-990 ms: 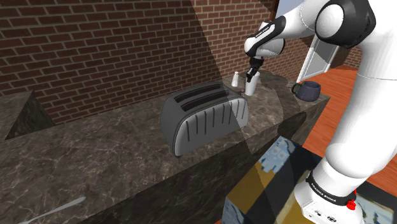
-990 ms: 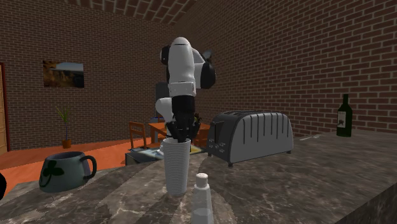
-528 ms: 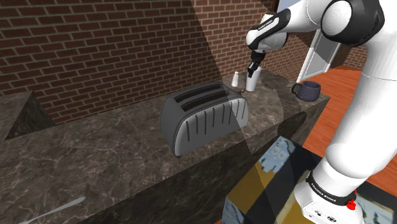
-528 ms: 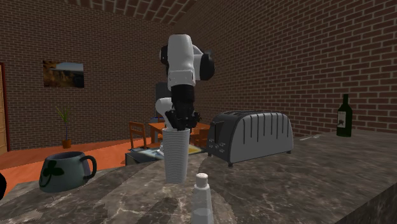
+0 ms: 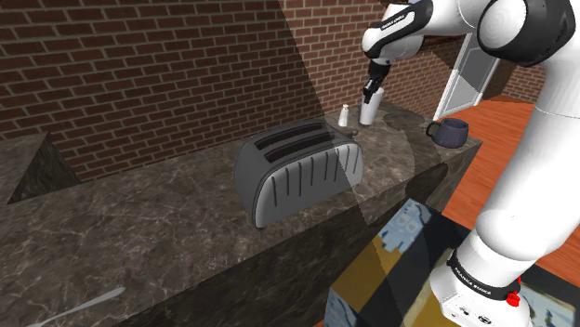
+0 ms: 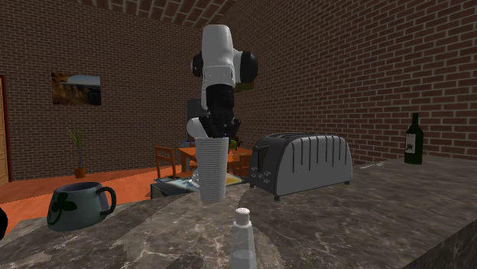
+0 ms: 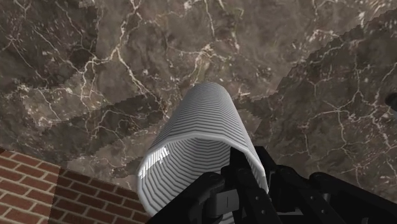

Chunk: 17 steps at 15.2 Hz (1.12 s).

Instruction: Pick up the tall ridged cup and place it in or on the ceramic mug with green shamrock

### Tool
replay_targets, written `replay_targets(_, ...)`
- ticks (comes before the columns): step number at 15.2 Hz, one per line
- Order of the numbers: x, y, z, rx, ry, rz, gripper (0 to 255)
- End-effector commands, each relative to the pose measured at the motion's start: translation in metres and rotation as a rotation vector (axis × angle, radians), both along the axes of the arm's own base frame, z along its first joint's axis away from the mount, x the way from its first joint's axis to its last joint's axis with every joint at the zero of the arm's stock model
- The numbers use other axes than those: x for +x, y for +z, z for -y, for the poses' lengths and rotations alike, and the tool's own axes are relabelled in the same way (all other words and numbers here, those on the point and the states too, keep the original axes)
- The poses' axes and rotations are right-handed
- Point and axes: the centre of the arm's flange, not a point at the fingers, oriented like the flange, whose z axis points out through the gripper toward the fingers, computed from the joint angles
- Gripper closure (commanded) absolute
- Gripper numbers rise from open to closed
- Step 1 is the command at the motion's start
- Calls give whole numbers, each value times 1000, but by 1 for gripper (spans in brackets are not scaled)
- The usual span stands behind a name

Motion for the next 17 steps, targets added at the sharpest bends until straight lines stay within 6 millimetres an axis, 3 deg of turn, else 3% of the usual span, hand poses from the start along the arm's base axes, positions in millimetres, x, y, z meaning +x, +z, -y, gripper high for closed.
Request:
replay_targets(1,0,10,-1,0,0,0,255)
replay_targets(17,-1,92,-1,0,0,0,255)
